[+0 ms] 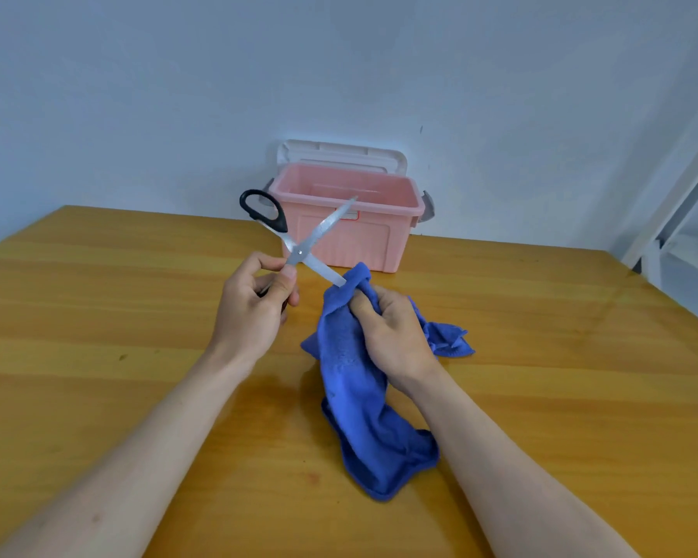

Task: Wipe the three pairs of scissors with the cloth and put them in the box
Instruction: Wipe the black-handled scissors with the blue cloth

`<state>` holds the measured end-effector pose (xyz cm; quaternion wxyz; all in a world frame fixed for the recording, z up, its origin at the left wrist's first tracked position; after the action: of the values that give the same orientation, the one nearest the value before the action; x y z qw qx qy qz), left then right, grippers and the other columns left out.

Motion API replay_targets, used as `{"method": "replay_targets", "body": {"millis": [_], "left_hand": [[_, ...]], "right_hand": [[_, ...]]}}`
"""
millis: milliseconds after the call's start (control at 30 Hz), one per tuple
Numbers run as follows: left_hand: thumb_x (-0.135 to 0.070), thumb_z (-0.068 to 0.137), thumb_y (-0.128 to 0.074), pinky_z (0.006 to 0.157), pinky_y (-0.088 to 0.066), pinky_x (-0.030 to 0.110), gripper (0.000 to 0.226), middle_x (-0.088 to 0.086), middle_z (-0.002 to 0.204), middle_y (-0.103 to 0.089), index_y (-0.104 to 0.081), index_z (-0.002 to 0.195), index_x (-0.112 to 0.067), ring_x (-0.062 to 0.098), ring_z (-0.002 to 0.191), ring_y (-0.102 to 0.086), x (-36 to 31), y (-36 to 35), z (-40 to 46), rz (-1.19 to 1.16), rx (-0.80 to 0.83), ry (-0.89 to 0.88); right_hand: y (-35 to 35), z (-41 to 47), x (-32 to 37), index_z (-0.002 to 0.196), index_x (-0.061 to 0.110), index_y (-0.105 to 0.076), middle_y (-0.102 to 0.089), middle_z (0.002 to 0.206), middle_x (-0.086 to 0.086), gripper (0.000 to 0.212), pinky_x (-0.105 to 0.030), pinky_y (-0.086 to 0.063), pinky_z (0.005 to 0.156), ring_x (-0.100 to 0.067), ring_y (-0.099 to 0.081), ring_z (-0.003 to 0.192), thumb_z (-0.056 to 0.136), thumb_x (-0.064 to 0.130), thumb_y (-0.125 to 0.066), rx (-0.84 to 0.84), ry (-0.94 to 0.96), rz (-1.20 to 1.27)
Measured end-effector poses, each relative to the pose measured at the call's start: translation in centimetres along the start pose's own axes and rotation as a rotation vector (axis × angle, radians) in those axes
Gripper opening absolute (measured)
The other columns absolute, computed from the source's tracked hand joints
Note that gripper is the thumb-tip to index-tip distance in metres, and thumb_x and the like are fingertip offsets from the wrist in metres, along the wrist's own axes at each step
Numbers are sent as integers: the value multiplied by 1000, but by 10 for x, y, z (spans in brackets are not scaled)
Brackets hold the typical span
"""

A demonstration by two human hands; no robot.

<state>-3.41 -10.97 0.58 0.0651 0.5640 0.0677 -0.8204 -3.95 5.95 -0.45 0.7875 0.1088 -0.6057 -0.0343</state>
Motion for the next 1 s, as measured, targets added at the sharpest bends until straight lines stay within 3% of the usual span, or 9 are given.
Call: {"method": "replay_targets", "body": {"millis": [100, 200, 367, 500, 667, 767, 867, 1000], "left_hand": [[-15, 100, -52, 41, -32, 19, 15, 3, 61, -53, -49, 86, -17, 9, 41, -37, -2, -1, -1, -37, -17, 43], [-14, 100, -52, 40, -31, 19, 17, 4, 62, -52, -46, 84, -15, 8, 40, -36, -2, -2, -3, -32, 20, 46], [-13, 99, -54, 41, -28, 22, 19, 5, 59, -52, -45, 82, -11, 10, 40, -34, -2, -1, -4, 14, 87, 39], [-12, 98, -54, 40, -27, 21, 18, 8, 60, -51, -47, 82, -10, 9, 40, -33, -3, -4, -6, 37, 114, 22], [-12, 98, -55, 42, -30, 20, 14, 9, 60, -52, -50, 85, -10, 9, 40, -34, -3, -6, -7, 54, 143, 7], [-13, 98, -55, 42, -31, 19, 13, 6, 59, -52, -50, 87, -8, 10, 41, -33, 2, -7, -7, 72, 136, 22], [-14, 98, -54, 41, -29, 20, 12, 3, 57, -51, -51, 88, -7, 10, 43, -33, 6, -6, -5, 42, 104, 45], [-15, 98, -56, 41, -31, 19, 16, 1, 54, -52, -54, 82, -16, 10, 45, -38, 6, -3, -2, -13, 9, 72]], "right_hand": [[-2, 0, -1, 85, -14, -51, -45, 68, -9, 32, -32, -39, 60, -21, -44, 66, 101, 14, -48, 46, -18, 7], [2, 0, -3, 77, -10, -53, -48, 64, -11, 34, -29, -42, 58, -20, -49, 64, 100, 15, -52, 52, -28, 24], [4, 0, -7, 68, -16, -49, -52, 65, -34, 54, -39, -42, 59, -28, -51, 63, 90, 32, -63, 7, -21, 70], [2, 1, -6, 61, -12, -42, -44, 59, -15, 53, -35, -38, 56, -24, -42, 58, 94, 23, -63, -82, -74, 65], [-3, 0, -4, 55, -2, -39, -35, 57, -10, 55, -36, -31, 55, -23, -33, 56, 93, 29, -63, -139, -102, -26], [-4, 1, -5, 61, -3, -43, -38, 59, -9, 51, -37, -34, 56, -22, -38, 58, 96, 31, -59, -126, -109, -65], [-5, 1, -3, 69, -3, -45, -41, 61, -9, 40, -36, -42, 57, -21, -44, 59, 99, 22, -53, -120, -74, -35], [-7, 1, -3, 92, -12, -52, -52, 71, -13, 28, -23, -50, 59, -11, -57, 62, 102, 14, -47, 1, -78, 18]]}}
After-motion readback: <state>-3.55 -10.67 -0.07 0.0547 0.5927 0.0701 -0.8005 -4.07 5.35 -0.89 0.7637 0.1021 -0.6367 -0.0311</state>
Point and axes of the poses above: each hand's wrist, its own z-axis towards the middle knuckle, its own y-axis out of the back of the hand, x = y × z, the point moved 2 cm from there along z, towards the middle knuckle
